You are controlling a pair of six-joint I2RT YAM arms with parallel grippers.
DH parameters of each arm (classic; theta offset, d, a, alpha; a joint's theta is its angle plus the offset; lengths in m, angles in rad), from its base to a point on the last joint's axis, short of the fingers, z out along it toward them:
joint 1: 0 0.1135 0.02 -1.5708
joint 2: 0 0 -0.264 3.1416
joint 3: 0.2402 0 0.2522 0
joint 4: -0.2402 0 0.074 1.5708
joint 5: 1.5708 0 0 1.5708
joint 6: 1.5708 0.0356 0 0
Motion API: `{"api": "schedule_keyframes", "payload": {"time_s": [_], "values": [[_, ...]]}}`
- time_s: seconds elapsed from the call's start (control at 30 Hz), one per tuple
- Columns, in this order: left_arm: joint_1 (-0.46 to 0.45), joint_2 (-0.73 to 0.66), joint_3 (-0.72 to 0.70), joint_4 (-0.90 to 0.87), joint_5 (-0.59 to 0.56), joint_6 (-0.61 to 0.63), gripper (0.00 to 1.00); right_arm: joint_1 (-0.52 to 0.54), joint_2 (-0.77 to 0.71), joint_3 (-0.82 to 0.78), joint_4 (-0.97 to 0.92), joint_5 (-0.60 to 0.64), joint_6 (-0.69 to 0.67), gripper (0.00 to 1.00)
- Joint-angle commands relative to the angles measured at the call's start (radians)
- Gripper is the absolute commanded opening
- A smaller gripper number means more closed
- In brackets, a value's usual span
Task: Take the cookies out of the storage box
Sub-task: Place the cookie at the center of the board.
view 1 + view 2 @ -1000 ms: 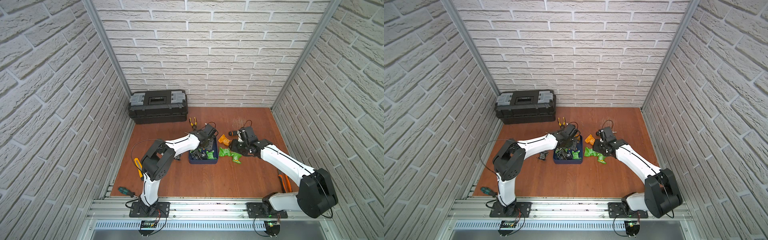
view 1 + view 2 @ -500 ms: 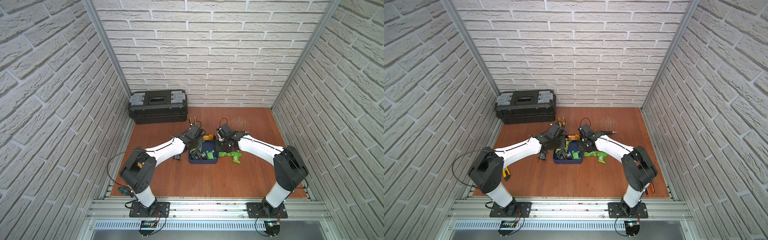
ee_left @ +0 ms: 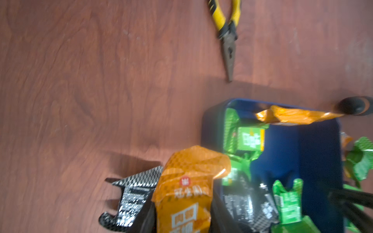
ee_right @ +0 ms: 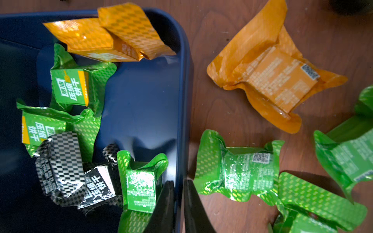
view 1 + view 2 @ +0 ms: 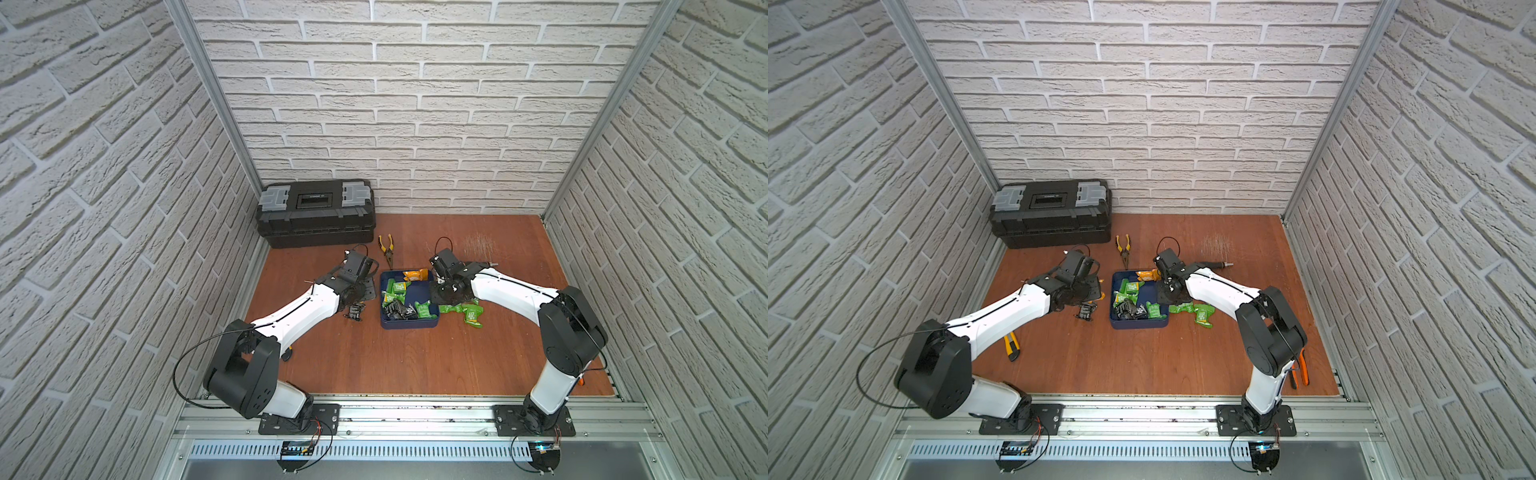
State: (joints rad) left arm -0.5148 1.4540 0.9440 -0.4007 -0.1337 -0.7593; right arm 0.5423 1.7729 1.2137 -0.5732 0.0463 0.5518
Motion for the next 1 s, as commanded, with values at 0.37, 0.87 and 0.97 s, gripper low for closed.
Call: {"api": "schedule_keyframes", "payload": {"time_s": [0.37,0.87,0.97], "values": [[0.034,0.042,-0.017,0.036,-0.005,0.040,0.39,-0.011,-0.043,-0.008,-0.004,0.006,-0.014,0.16],[0.091,0.237,0.106,0.056,-0.020,0.222,0.39,-0.010,-0.093,-0.035,0.042,-0.009,0.007,0.38],[0.098,0.261,0.114,0.054,-0.016,0.230,0.40,-0.010,-0.104,-0.042,0.049,-0.007,0.008,0.40]]}}
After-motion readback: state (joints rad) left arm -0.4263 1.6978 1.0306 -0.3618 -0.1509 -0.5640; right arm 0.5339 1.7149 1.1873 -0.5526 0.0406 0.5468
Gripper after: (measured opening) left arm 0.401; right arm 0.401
